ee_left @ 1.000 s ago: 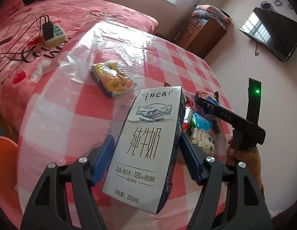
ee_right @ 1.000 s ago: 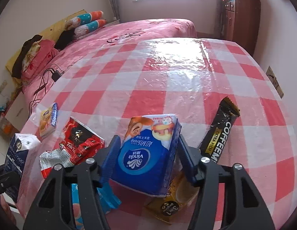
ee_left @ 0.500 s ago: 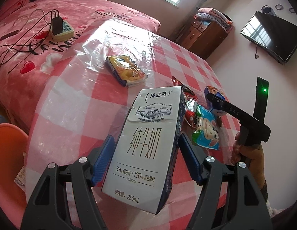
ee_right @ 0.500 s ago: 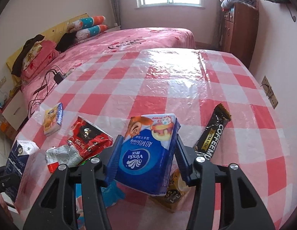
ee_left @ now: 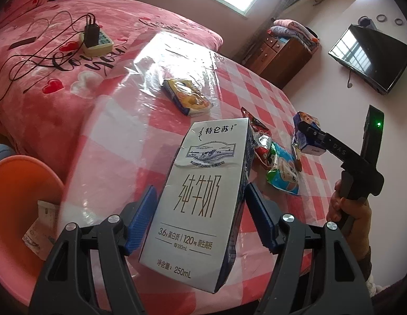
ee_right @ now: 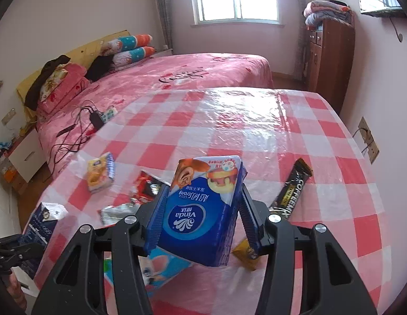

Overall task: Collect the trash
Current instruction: 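Carry the carton and tissue pack to the orange bin and release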

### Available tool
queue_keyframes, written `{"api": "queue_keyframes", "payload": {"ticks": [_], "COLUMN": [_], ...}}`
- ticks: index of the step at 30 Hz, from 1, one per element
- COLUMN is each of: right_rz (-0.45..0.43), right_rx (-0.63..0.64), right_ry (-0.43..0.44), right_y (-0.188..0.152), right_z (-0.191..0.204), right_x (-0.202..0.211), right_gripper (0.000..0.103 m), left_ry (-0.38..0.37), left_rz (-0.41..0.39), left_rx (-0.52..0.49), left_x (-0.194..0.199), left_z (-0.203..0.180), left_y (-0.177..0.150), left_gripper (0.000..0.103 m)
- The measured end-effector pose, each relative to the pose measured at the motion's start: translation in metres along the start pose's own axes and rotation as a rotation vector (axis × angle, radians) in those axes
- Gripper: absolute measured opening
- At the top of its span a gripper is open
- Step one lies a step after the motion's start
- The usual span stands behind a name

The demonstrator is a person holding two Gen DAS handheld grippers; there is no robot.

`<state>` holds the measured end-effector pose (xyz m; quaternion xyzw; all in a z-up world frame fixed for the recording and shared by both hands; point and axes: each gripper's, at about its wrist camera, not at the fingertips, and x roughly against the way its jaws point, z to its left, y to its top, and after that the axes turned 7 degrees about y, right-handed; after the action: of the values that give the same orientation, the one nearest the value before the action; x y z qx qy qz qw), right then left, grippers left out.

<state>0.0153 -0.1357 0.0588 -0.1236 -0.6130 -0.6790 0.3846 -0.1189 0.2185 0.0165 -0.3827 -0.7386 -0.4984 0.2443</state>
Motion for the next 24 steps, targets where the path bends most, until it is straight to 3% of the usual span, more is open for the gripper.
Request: {"api": "queue_keyframes", "payload": {"ticks": [10,24], "right_rz": [0.024,0.154], "right_rx": [0.066,0.255], "right_ry": [0.117,0.396], "right_y": [0.001,-0.028], "right_z": [0.061,0.205], "right_x": [0.003,-0.022], "right_gripper": [0.053,0.053], "left_ry": [0.016,0.049], "left_rz": [-0.037,-0.117], "left_rx": [0.059,0.201], "left_x": [0.025,0.069], "left_z": [0.035,0.104], "left_y": [-0.011,-0.033], "left_gripper": [0.07,0.068]}}
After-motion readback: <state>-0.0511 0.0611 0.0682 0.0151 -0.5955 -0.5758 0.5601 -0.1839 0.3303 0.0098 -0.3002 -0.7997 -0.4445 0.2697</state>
